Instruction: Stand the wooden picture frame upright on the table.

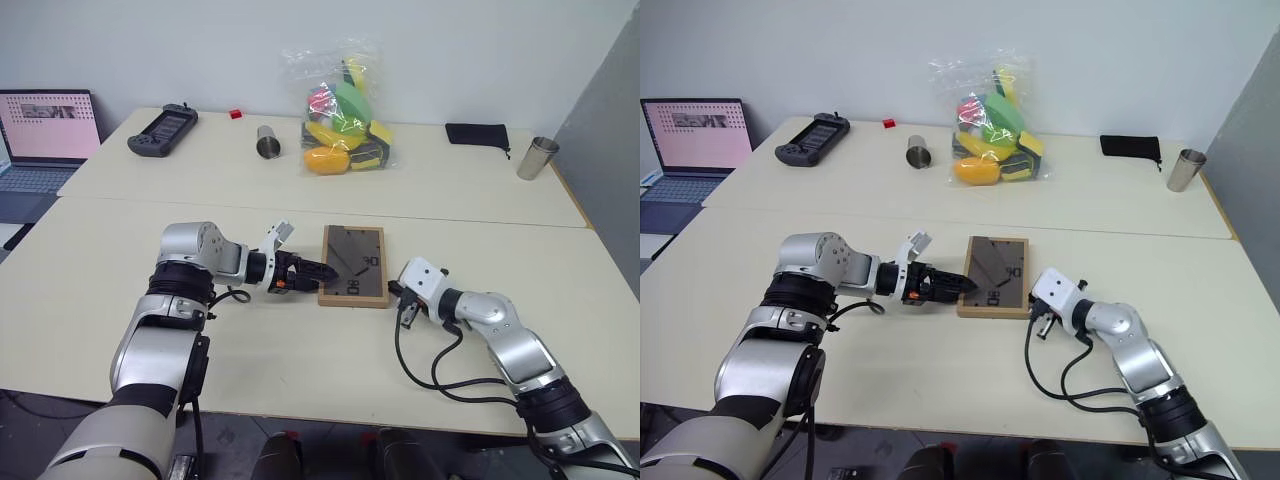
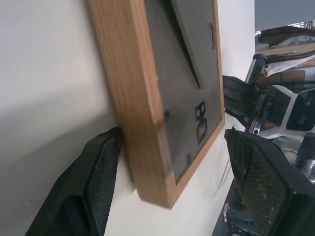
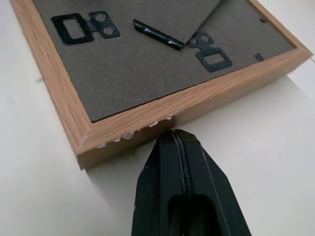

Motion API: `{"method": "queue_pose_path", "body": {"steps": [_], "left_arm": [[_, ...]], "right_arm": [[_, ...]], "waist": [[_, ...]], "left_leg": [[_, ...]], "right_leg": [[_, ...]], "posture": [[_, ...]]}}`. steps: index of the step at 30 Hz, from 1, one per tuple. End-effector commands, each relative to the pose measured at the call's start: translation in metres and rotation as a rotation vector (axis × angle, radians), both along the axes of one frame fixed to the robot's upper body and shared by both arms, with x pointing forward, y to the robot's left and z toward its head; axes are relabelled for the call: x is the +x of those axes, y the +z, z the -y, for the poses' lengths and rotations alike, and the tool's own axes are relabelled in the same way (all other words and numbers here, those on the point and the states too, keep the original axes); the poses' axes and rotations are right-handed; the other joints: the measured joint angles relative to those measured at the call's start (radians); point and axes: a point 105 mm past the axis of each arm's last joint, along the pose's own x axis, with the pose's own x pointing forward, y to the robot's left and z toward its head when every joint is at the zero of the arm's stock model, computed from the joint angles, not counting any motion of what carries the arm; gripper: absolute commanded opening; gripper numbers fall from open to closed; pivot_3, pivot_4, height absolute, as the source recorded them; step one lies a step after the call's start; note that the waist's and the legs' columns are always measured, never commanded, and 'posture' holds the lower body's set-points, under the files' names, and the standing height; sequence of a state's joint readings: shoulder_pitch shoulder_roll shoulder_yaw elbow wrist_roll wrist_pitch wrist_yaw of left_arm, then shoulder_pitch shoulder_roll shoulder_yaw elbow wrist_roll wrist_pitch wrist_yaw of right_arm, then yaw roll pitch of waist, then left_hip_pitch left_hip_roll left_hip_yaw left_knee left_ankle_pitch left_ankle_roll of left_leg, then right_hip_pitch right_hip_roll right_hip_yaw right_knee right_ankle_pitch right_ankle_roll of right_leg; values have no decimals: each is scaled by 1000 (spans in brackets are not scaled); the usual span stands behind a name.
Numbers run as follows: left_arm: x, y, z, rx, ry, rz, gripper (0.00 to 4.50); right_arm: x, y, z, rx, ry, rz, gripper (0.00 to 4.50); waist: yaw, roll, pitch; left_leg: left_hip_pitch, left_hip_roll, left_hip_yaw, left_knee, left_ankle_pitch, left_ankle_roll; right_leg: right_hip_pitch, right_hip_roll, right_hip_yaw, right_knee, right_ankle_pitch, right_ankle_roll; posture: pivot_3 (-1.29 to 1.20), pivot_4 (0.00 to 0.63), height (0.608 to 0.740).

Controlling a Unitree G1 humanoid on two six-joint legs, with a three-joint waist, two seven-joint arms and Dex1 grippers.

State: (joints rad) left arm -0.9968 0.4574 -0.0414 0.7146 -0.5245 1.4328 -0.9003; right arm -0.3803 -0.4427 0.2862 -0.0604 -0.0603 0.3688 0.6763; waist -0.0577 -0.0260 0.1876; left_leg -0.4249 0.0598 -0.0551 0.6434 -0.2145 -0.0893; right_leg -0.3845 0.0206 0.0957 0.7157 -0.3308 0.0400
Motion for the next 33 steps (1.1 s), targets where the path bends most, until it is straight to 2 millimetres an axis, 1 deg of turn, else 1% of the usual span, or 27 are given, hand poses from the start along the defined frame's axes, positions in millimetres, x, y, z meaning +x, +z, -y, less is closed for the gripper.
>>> {"method": "queue_pose_path", "body": {"steps": [1, 6, 12, 16, 23, 25, 26, 28, 29, 33], "left_arm": [[2, -2, -1, 42, 7, 3, 3560], [3, -2, 0, 40, 7, 7, 3560], [3, -2, 0, 37, 5, 8, 3560], [4, -3, -2, 43, 14, 10, 3560], [7, 1, -1, 21, 19, 17, 3560], [8, 3, 1, 0, 25, 24, 3204], [8, 4, 1, -7, 24, 25, 3114], [7, 6, 2, -19, 17, 26, 2673], [7, 6, 2, -20, 15, 25, 2383], [5, 8, 3, -32, 8, 24, 1768]], "right_arm": [[-1, 17, -18, 21, 56, 43, 0], [-2, 20, -21, 25, 61, 47, 0], [-3, 15, -15, 7, 53, 38, 0], [-6, 15, -11, 10, 47, 37, 0], [-8, 16, -9, 8, 45, 35, 0], [-9, 16, -9, 9, 44, 36, 0], [-9, 16, -9, 9, 44, 36, 0], [-9, 16, -9, 9, 44, 36, 0], [-9, 16, -9, 9, 44, 36, 0], [-10, 15, -8, 10, 43, 33, 0]], "waist": [[1, 0, 0], [1, 0, 0], [1, 0, 0], [1, 0, 0], [1, 0, 0], [1, 0, 0], [1, 0, 0], [1, 0, 0], [1, 0, 0], [1, 0, 0]], "left_leg": [[0, 0, 0, 0, 0, 0], [0, 0, 0, 0, 0, 0], [0, 0, 0, 0, 0, 0], [0, 0, 0, 0, 0, 0], [0, 0, 0, 0, 0, 0], [0, 0, 0, 0, 0, 0], [0, 0, 0, 0, 0, 0], [0, 0, 0, 0, 0, 0], [0, 0, 0, 0, 0, 0], [-1, 0, 0, 0, 0, 0]], "right_leg": [[0, 0, 0, 0, 0, 0], [0, 0, 0, 0, 0, 0], [0, 0, 0, 0, 0, 0], [0, 0, 0, 0, 0, 0], [0, 0, 0, 0, 0, 0], [0, 0, 0, 0, 0, 0], [0, 0, 0, 0, 0, 0], [0, 0, 0, 0, 0, 0], [0, 0, 0, 0, 0, 0], [0, 0, 0, -1, 0, 0]], "posture": [[0, 150, 740], [0, 150, 740], [0, 150, 740], [0, 150, 740], [0, 150, 740], [0, 150, 740], [0, 150, 740], [0, 150, 740], [0, 150, 740], [0, 150, 740]]}}
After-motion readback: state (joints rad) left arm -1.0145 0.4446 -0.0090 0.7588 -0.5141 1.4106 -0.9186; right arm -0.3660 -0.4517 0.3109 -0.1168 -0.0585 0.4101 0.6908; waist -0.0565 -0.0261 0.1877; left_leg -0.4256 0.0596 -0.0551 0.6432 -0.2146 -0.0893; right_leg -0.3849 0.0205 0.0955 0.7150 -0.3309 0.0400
